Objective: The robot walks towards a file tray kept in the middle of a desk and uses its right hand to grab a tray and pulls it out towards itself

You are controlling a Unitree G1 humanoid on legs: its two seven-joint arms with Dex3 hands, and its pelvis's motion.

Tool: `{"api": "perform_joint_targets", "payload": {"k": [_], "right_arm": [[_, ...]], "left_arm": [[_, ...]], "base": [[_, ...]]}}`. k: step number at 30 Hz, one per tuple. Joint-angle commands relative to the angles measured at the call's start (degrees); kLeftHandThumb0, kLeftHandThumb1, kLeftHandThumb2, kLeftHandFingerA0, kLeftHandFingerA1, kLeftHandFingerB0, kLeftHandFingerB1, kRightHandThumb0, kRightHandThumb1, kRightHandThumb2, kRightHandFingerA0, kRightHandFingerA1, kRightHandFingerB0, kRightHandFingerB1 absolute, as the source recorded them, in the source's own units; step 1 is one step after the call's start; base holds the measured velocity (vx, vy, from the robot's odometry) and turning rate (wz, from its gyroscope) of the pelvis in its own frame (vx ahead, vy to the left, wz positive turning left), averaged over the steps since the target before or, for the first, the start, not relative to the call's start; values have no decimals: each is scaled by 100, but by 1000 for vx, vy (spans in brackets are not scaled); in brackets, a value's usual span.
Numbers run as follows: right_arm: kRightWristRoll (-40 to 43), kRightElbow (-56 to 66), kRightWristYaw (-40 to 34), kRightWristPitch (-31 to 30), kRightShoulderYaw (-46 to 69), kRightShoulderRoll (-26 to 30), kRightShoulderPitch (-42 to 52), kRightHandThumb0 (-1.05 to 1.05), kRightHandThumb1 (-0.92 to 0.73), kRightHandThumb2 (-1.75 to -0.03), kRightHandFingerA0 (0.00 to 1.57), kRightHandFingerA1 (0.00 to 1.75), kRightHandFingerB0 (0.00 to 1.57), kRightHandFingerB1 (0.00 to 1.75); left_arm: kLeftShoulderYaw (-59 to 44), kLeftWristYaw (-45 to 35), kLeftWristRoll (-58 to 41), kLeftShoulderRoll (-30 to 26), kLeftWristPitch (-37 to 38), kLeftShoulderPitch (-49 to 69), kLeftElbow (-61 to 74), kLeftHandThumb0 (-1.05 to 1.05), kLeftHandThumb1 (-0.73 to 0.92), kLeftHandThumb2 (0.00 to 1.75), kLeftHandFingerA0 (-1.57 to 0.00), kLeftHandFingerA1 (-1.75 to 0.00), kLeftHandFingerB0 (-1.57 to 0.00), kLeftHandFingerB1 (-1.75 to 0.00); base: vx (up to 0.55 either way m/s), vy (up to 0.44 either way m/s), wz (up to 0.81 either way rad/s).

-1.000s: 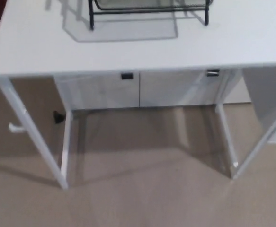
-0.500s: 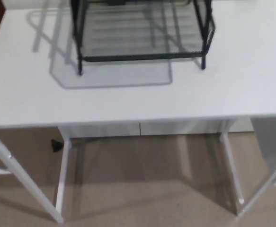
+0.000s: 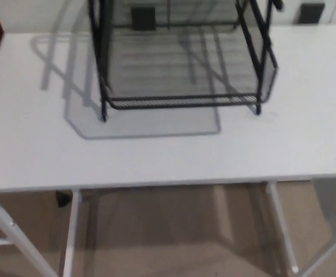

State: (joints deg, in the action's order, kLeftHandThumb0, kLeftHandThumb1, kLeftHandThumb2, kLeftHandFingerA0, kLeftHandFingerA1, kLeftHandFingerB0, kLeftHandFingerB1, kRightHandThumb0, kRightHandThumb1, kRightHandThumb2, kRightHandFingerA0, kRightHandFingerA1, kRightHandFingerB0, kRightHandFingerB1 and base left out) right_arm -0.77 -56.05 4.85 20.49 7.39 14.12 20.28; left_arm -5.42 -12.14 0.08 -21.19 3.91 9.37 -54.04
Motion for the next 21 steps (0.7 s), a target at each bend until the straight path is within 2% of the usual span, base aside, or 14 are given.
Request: {"api": "perform_joint_targets", "payload": {"k": [1,7,17,18,19,21], "right_arm": [[-72,-165,-112,113,-15,66,-97,-42,-67,-59,44,47,38,40],[-58,-317,-121,244,-16,39,-168,-42,-68,-60,45,48,38,40],[-9,-421,-69,303,32,-20,-56,-42,-67,-59,46,48,38,39],[-5,-462,-43,348,35,-14,-62,-41,-67,-59,46,48,38,40],[-3,-483,-27,389,33,-25,-60,-42,-67,-59,47,48,38,40],[-39,-340,-50,389,-6,-26,2,-41,-68,-59,48,50,38,41]], "left_arm": [[26,-138,39,-102,106,1,122,-32,78,72,-11,-45,-10,-39],[-7,-117,2,-116,-23,-57,225,-31,78,73,-13,-47,-11,-39],[54,-42,85,-145,-114,60,372,-30,79,74,-16,-51,-10,-40],[70,-30,109,-152,-142,66,371,-24,82,63,-19,-50,-13,-36],[54,-42,98,-162,-135,70,364,-30,78,72,-19,-54,-11,-40],[9,-101,47,-153,-39,55,267,-31,78,73,-13,-47,-10,-39]], "base": [[158,91,-9],[173,-42,12],[180,-212,7],[55,-57,-6],[74,-8,-12],[50,35,-14]]}}
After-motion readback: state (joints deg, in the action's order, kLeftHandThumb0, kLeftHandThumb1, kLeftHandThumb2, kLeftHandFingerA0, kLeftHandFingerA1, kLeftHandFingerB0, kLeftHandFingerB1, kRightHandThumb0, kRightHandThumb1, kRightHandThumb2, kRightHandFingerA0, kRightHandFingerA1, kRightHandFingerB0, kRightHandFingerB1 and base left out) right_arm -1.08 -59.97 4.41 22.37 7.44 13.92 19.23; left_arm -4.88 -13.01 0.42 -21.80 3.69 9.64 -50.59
